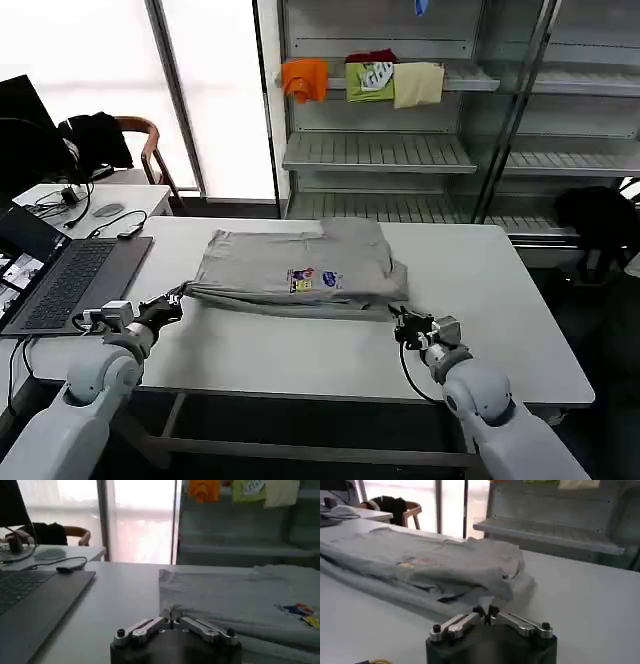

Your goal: Fold and organize the clothes.

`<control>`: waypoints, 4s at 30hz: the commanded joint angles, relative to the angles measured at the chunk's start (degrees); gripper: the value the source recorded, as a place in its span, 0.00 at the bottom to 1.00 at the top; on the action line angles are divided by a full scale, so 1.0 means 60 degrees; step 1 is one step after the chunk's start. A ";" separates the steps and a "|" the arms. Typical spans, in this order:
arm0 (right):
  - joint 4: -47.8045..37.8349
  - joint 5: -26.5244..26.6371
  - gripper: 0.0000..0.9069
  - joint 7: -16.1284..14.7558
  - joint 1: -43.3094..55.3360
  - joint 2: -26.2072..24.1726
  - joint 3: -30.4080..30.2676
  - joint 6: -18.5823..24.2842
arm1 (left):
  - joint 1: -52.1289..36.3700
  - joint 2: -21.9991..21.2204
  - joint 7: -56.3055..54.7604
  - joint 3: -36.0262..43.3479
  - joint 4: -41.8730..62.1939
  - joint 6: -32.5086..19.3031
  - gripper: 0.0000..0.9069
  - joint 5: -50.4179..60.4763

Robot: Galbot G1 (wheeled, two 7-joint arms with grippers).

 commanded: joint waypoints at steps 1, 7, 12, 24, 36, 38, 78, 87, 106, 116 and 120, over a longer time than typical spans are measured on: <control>0.0817 0.0135 0.00 0.0070 -0.1034 -0.0433 0.0310 -0.0138 | 0.0771 -0.0067 -0.0392 0.0096 -0.0913 0.0177 0.00 0.0148; 0.1650 0.0140 0.00 0.0064 -0.1936 -0.0847 0.0628 -0.0069 | 0.2482 0.0270 -0.1065 -0.0372 -0.2249 0.0211 0.00 0.0199; 0.2329 0.0167 0.00 0.0003 -0.2525 -0.1175 0.0894 -0.0008 | 0.3923 0.0377 -0.1879 -0.0856 -0.3783 0.0442 0.00 0.0200; 0.3624 0.0527 0.00 0.0051 -0.4097 -0.2199 0.1509 0.0014 | 0.6878 0.0121 -0.3679 -0.2039 -0.6835 0.0660 0.00 0.0326; 0.3971 0.0833 1.00 0.0630 -0.5055 -0.2457 0.2016 -0.0186 | 0.7047 -0.0101 -0.3943 -0.2110 -0.6589 0.0691 1.00 0.0445; 0.3924 0.0798 1.00 0.0854 -0.5028 -0.2338 0.1956 -0.0192 | 0.6706 -0.0128 -0.3963 -0.2019 -0.6249 0.0698 1.00 0.0474; 0.0162 0.1018 1.00 0.0304 0.2225 -0.0404 0.0371 0.1159 | 0.1203 0.0328 -0.0304 -0.1621 -0.2781 -0.0273 1.00 0.0203; -0.4035 0.0837 1.00 -0.0527 0.5450 0.0841 -0.1913 0.0632 | -0.0387 0.0176 0.0265 -0.0610 -0.0419 0.0158 1.00 0.0084; -0.8942 -0.0668 1.00 -0.1292 0.7102 0.2872 -0.2029 -0.0035 | -0.3072 -0.0372 0.0709 0.1249 0.2765 0.1486 1.00 0.0587; -0.9106 -0.0982 1.00 -0.1480 0.7100 0.2972 -0.1947 0.0085 | -0.3457 -0.0521 0.1094 0.1404 0.3838 0.1497 1.00 0.0952; -0.9206 -0.1056 1.00 -0.1518 0.7103 0.2979 -0.1931 0.0141 | -0.3486 -0.0604 0.1170 0.1364 0.3996 0.1496 1.00 0.0963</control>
